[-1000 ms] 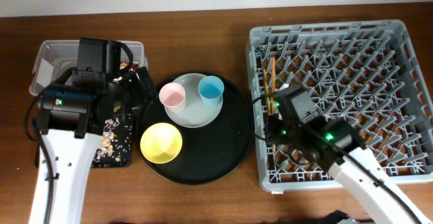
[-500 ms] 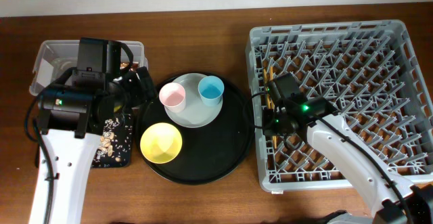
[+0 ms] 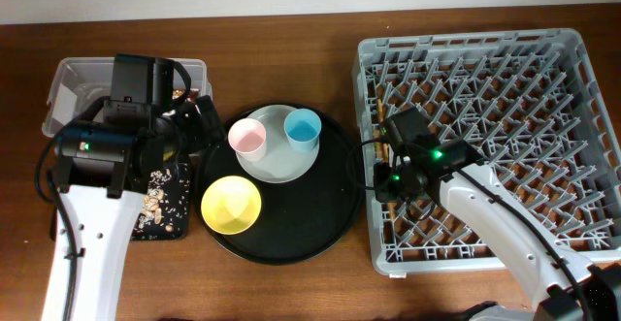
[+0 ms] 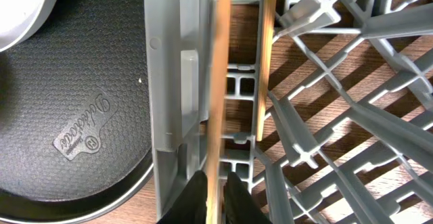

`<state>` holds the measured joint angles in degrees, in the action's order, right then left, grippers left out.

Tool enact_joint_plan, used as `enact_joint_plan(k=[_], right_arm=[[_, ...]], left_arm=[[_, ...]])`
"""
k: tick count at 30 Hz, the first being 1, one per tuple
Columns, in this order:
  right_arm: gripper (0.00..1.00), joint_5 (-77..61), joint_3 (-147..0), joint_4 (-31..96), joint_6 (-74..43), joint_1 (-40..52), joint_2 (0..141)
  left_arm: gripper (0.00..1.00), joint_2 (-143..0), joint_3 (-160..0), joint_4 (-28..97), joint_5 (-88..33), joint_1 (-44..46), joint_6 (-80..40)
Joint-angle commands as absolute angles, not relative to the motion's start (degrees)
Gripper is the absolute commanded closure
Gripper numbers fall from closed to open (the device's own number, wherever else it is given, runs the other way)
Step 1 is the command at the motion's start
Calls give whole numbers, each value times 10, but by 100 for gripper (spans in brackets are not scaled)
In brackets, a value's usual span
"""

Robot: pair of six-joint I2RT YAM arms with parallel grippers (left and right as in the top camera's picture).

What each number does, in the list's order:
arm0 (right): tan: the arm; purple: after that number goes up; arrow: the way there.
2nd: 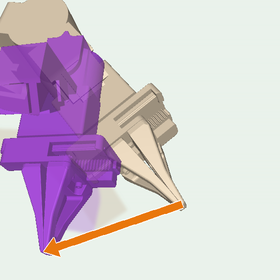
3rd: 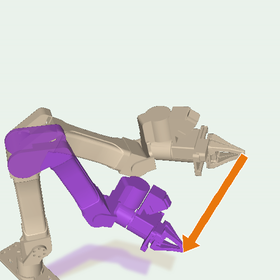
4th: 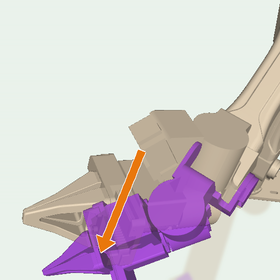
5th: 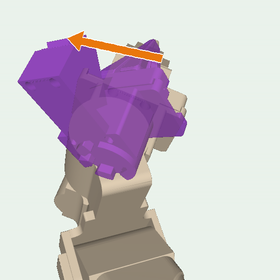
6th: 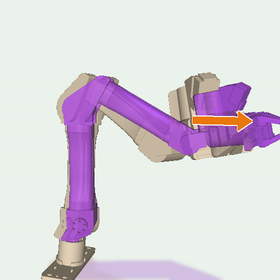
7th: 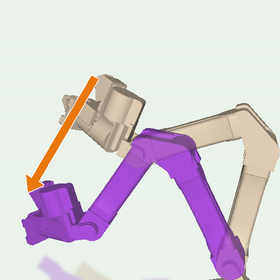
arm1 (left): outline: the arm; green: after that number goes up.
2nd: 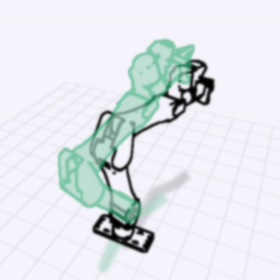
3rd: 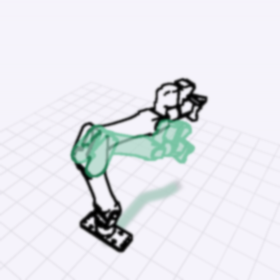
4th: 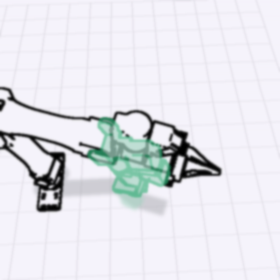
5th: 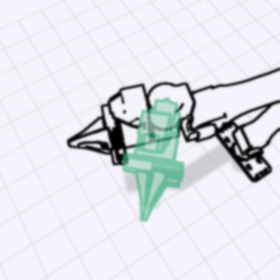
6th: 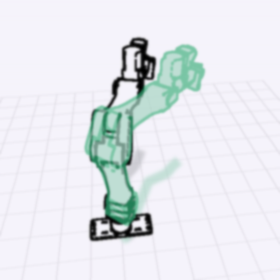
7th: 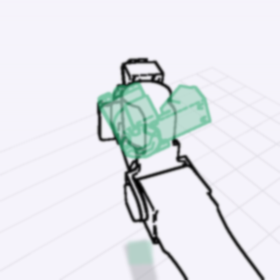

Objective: Sort waste into correct bins and load items into the dishwasher rack
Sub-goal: 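Insert the second chopstick into the rack with the right gripper, then grasp the blue cup from the white plate with the right gripper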

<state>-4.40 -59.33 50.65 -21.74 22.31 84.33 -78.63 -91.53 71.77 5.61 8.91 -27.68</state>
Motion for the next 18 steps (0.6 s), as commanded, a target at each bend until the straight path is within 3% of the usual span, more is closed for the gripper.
enact_joint_plan(k=[1,11,16,17,18], right_arm=[[88,-60,-590,508,-212,221,847],[86,-54,-585,499,-212,221,847],[76,-54,-779,592,-169,221,846],[62,-54,-808,592,-169,221,846],[57,-60,-817,589,-169,221,846]], left_arm=[[1,-781,-922,717,58,87,-274],[1,-781,-922,717,58,87,-274],[1,-781,-922,717,58,87,-274],[0,-781,-922,717,58,87,-274],[1,-781,-922,717,58,87,-274]])
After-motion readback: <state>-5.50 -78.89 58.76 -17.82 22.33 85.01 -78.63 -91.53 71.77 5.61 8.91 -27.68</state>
